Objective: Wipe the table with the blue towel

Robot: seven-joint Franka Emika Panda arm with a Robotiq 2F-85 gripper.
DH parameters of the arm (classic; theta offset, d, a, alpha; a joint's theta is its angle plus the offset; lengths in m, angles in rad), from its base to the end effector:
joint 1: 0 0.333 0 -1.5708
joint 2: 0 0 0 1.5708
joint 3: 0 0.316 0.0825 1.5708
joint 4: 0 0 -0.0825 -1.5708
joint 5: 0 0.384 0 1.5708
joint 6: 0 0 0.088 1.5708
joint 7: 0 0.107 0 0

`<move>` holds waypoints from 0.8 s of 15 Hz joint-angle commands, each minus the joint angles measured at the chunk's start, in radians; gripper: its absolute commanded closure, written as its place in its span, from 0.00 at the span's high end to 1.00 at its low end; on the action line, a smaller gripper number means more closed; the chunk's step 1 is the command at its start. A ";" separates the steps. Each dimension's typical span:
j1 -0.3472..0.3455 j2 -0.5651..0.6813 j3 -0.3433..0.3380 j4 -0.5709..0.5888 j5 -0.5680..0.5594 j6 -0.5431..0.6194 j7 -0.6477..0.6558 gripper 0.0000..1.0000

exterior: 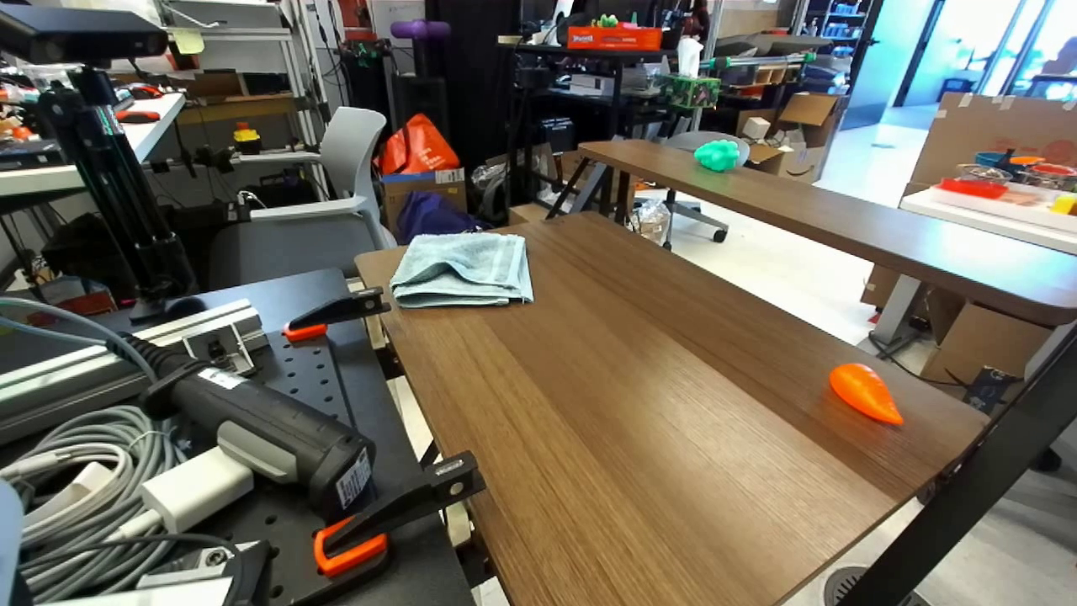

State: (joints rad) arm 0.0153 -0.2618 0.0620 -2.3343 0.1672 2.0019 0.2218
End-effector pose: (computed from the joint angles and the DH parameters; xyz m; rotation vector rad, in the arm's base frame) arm 0.4528 0.0458 0.4346 -2.9985 0.3350 0.1349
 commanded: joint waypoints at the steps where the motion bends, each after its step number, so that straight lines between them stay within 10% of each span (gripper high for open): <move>1: 0.004 -0.003 -0.001 0.000 -0.001 -0.002 0.001 1.00; 12: 0.098 0.292 0.124 0.004 -0.071 0.171 0.211 1.00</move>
State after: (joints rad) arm 0.0795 -0.1001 0.1519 -2.3554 0.1456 2.0816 0.3203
